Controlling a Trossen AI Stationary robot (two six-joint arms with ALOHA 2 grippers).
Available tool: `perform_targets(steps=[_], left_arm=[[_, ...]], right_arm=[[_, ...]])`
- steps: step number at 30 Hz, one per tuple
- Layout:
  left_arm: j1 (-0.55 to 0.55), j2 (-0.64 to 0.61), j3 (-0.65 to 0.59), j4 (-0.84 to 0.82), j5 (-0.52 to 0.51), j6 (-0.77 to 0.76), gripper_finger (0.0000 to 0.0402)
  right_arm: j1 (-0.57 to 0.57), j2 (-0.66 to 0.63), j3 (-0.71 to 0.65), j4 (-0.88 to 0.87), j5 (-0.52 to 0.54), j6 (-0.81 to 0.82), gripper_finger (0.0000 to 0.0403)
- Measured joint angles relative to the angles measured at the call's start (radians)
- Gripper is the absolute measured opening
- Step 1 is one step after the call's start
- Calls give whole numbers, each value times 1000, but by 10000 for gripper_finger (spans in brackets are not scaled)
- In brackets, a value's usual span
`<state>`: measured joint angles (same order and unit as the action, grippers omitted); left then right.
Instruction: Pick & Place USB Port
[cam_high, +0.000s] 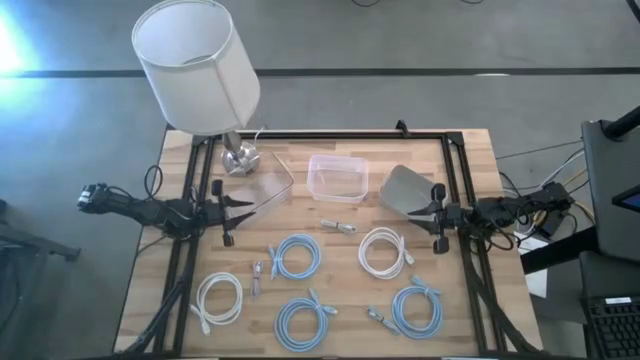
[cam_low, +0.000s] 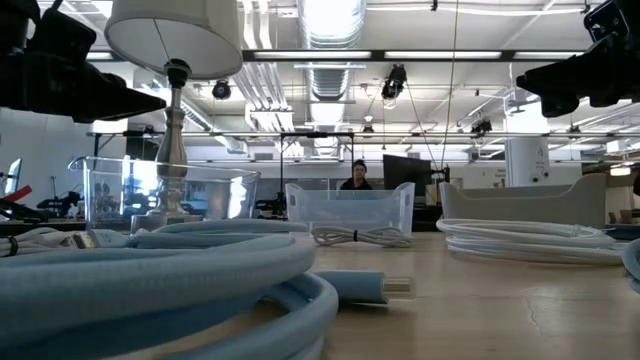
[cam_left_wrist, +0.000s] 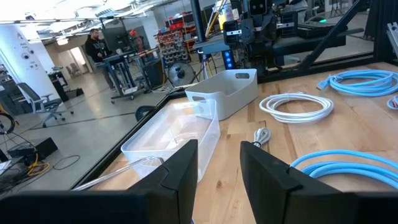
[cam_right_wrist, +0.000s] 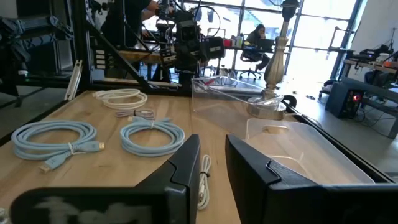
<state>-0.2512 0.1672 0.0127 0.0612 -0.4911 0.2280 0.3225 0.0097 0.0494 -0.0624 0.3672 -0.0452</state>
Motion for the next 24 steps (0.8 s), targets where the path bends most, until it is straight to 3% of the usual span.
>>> perform_targets(steps=[22,24], left_arm=[[0,0,0,0,-1,2,124],[1,0,0,0,-45,11,124]], right_arm=[[0,0,0,0,0,0,86],[0,0,0,0,0,0,82]])
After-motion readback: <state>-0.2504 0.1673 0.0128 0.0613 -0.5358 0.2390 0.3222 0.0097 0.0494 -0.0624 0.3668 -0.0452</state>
